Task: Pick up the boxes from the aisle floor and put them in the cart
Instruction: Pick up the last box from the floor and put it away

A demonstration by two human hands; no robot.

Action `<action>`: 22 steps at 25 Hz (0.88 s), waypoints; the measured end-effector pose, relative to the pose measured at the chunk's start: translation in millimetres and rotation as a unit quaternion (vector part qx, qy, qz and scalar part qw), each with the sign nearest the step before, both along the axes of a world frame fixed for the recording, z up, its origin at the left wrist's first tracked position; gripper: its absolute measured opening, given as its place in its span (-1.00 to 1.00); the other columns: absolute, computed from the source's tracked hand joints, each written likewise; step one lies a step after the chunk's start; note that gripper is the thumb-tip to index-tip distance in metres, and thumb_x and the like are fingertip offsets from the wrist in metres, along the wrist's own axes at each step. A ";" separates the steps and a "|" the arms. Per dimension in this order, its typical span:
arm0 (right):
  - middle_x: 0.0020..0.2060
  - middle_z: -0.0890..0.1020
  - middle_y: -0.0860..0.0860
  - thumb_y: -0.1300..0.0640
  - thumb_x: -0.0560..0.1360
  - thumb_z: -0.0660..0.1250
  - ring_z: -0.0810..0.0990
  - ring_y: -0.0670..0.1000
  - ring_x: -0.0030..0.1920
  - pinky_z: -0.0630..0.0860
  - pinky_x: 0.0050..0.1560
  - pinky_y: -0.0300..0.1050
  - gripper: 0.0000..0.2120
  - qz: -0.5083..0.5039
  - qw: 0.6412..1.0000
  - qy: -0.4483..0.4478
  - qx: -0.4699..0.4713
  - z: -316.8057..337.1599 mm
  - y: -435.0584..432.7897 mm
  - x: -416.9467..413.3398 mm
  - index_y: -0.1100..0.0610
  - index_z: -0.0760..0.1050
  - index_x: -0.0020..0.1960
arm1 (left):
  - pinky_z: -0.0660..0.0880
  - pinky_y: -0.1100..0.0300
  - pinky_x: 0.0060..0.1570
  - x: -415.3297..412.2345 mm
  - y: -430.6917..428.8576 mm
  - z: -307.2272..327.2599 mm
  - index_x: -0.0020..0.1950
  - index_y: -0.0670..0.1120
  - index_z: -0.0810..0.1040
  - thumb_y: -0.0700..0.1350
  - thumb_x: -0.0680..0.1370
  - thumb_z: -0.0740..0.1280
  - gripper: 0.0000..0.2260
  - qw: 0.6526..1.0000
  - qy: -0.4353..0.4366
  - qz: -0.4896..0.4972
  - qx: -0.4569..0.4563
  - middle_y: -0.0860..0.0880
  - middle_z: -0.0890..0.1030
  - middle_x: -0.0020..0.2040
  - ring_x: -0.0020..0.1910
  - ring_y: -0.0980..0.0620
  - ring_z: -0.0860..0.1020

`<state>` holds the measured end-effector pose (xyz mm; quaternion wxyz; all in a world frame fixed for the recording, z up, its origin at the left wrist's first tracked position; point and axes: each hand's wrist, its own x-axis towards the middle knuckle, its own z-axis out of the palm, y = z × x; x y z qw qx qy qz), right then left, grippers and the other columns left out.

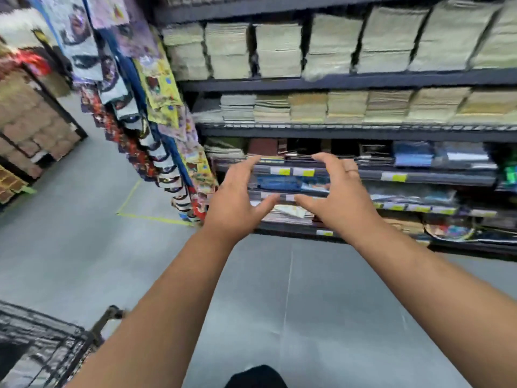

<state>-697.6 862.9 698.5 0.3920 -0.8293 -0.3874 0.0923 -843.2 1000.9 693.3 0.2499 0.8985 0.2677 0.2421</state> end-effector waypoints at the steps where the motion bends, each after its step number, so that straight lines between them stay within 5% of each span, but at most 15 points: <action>1: 0.25 0.29 0.04 -0.01 0.35 0.53 0.55 0.02 0.05 0.46 0.07 -0.16 -0.30 -0.026 1.000 0.002 0.003 0.8 -11.5 16.7 -0.11 0.29 0.40 | 0.43 0.06 0.27 24.7 -4.3 0.8 0.50 0.03 0.26 0.08 0.48 0.45 -0.35 1.000 0.005 -0.031 -0.002 0.01 0.39 0.37 0.31 0.03 0.45; 8: 0.25 0.28 0.02 -0.05 0.34 0.53 0.57 0.05 -0.05 0.51 0.08 -0.05 -0.28 -0.219 0.976 -0.003 -0.019 0.1 -83.8 125.9 -0.14 0.27 0.40 | 0.37 0.15 0.28 208.4 -36.2 3.3 0.51 0.05 0.24 0.08 0.49 0.43 -0.35 0.971 0.008 -0.239 0.012 0.03 0.37 0.40 0.33 0.05 0.43; 16: 0.21 0.31 0.03 -0.02 0.32 0.54 0.56 0.07 -0.09 0.52 0.08 0.01 -0.29 -0.465 0.885 0.005 -0.006 -5.6 -208.5 197.8 -0.13 0.30 0.38 | 0.42 0.05 0.26 382.3 -159.4 13.1 0.48 0.09 0.26 0.05 0.48 0.45 -0.37 0.876 0.024 -0.481 0.019 0.03 0.39 0.34 0.30 0.06 0.43; 22: 0.20 0.32 0.05 -0.06 0.30 0.55 0.57 0.11 -0.03 0.51 0.15 0.03 -0.22 -0.558 0.829 0.013 -0.031 -15.4 -330.4 242.2 -0.11 0.27 0.43 | 0.26 0.31 0.22 468.5 -292.9 9.3 0.48 0.05 0.28 0.03 0.48 0.45 -0.38 0.809 0.017 -0.586 0.029 0.03 0.38 0.39 0.33 0.11 0.36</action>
